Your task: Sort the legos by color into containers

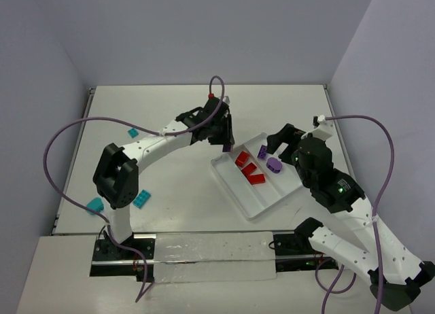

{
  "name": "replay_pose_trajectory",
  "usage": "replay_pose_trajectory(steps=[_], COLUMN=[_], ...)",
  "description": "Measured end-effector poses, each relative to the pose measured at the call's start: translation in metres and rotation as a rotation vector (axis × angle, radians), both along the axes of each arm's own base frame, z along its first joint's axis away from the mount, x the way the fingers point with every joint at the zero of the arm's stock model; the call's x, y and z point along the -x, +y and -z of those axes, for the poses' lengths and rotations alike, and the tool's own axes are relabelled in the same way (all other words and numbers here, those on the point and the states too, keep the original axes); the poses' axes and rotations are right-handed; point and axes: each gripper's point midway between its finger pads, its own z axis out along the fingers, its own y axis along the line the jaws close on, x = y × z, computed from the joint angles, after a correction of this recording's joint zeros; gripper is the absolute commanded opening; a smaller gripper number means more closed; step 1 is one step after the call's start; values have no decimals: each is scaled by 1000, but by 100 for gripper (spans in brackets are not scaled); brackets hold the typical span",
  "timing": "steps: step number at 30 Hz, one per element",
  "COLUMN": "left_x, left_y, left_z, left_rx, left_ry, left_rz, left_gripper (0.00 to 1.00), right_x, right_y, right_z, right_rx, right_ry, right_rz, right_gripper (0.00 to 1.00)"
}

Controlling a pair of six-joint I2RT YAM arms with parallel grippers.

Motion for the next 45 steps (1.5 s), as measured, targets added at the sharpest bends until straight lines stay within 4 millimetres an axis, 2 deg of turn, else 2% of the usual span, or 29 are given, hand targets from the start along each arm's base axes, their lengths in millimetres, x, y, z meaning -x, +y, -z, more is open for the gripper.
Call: replay_pose_trajectory(steps=[7, 13, 17, 20, 26, 31, 34, 35, 36, 38, 45], left_x=[33, 55, 65, 72, 80, 81, 80, 79, 79, 80, 82], left_y=[-81, -129, -150, -163, -190, -201, -205, -205, -205, -205, -206], left_z=[-6, 10, 25, 28, 21, 28, 36, 39, 41, 43, 43], left_rx=[134, 198, 205, 215, 259, 265, 261, 259, 256, 253, 256], left_ry=[17, 69, 101, 108, 103, 112, 119, 122, 125, 130, 132], left_rz=[122, 198, 233, 262, 311, 320, 322, 322, 322, 324, 333], left_gripper=[0, 0, 0, 0, 2, 22, 43, 53, 55, 66, 69], right_x=[5, 8, 11, 12, 12, 13, 14, 15, 15, 15, 15], right_y=[-7, -12, -16, -18, -18, -19, -21, -21, -21, -22, -23], right_z=[-6, -10, -14, -16, -15, -14, -14, -14, -14, -14, -16], right_rx=[-8, -11, -14, -18, -15, -12, -11, -11, -11, -11, -11], right_ry=[-24, -33, -46, -54, -51, -48, -47, -47, -47, -48, -52], right_rz=[20, 30, 41, 46, 47, 49, 51, 52, 52, 54, 58], right_gripper=[93, 93, 93, 93, 93, 93, 93, 93, 93, 93, 93])
